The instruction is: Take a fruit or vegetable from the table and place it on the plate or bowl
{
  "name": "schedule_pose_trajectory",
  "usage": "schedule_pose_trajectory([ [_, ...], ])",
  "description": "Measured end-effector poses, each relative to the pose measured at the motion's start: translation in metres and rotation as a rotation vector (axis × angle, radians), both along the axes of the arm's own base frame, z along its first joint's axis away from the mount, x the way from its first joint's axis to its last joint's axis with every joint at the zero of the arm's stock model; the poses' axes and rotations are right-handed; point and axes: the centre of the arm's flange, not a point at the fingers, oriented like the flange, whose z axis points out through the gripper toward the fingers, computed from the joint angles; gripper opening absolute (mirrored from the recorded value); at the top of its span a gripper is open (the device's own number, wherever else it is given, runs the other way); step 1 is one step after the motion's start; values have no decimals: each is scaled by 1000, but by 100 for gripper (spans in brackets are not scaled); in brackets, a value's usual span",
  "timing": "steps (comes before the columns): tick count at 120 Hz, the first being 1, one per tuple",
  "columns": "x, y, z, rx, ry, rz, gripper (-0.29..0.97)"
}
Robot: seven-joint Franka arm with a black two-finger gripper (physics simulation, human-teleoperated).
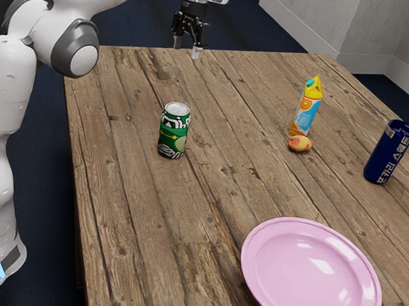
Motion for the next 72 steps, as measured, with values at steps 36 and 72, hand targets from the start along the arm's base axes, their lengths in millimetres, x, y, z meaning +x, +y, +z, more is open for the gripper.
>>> schedule_pose_trajectory([
  [36, -15, -135, 141, 50, -312, -250, 68],
  [72, 197, -301, -59, -15, -469, -535, 68],
])
